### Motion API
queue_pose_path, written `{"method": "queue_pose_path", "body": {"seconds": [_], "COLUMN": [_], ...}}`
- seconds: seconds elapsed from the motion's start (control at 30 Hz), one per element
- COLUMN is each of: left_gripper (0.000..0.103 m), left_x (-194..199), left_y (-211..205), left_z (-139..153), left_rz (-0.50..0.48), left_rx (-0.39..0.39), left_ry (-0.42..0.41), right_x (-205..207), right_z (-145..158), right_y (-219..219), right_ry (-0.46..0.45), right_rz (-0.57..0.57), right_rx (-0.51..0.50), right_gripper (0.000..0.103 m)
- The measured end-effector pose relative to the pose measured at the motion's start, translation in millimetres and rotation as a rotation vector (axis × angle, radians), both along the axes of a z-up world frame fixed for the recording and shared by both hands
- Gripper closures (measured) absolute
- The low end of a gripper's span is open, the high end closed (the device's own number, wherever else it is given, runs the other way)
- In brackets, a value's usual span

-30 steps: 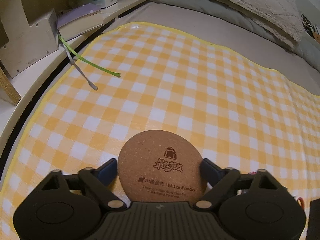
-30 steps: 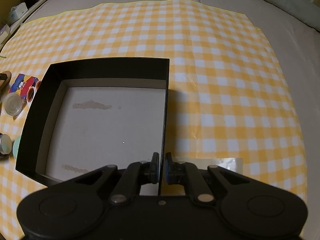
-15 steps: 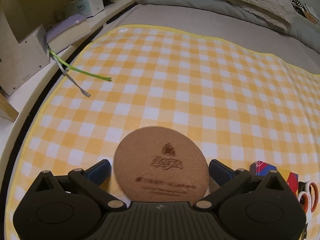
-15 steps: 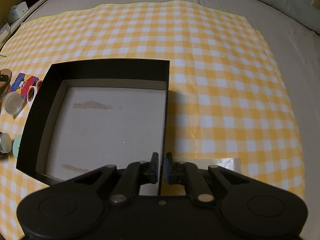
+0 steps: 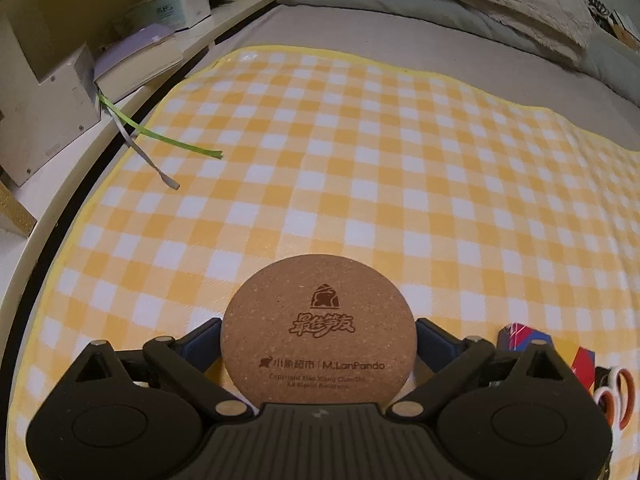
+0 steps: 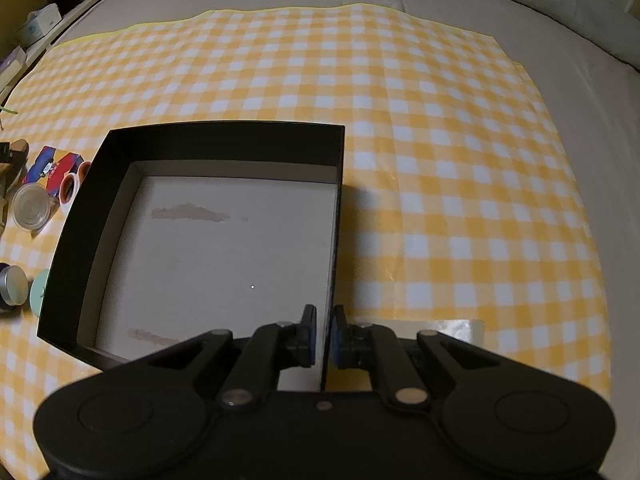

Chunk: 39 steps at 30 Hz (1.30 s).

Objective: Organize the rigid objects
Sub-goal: 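Lift the cork coaster with the left gripper and carry it toward the black box, then lower the coaster into the black box and open the left gripper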

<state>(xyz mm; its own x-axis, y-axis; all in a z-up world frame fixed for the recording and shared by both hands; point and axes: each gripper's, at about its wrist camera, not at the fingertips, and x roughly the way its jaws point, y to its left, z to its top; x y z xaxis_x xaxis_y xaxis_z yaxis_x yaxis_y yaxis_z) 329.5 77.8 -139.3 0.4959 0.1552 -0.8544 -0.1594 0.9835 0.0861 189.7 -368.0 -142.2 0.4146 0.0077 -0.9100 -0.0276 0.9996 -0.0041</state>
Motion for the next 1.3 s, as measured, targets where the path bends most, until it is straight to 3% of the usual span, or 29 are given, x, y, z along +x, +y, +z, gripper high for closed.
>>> {"method": "queue_pose_path", "body": {"seconds": [0.27, 0.43, 0.67, 0.9, 1.13, 1.3], "left_gripper": [0.005, 0.005, 0.005, 0.005, 0.005, 0.005], "left_x": [4, -10, -36, -70, -99, -99], "left_y": [7, -15, -73, -162, -248, -284], "left_z": [11, 32, 60, 78, 61, 27], "left_rz": [0.028, -0.019, -0.195, -0.433, -0.646, -0.688], "left_rx": [-0.033, -0.111, -0.203, -0.302, -0.362, -0.336], "left_ry": [-0.025, -0.087, -0.143, -0.162, -0.16, -0.117], "right_x": [1, 0, -3, -6, -10, -10], "right_z": [-1, 1, 3, 5, 8, 8], "right_y": [0, -1, -3, -2, -6, -6], "right_ry": [0.0, -0.004, -0.014, -0.013, -0.011, -0.012], "right_rz": [0.0, 0.0, 0.008, 0.01, 0.011, 0.014], "right_rx": [-0.001, 0.003, -0.008, 0.007, 0.033, 0.033], "right_gripper": [0.099, 0.099, 0.099, 0.099, 0.098, 0.098]}}
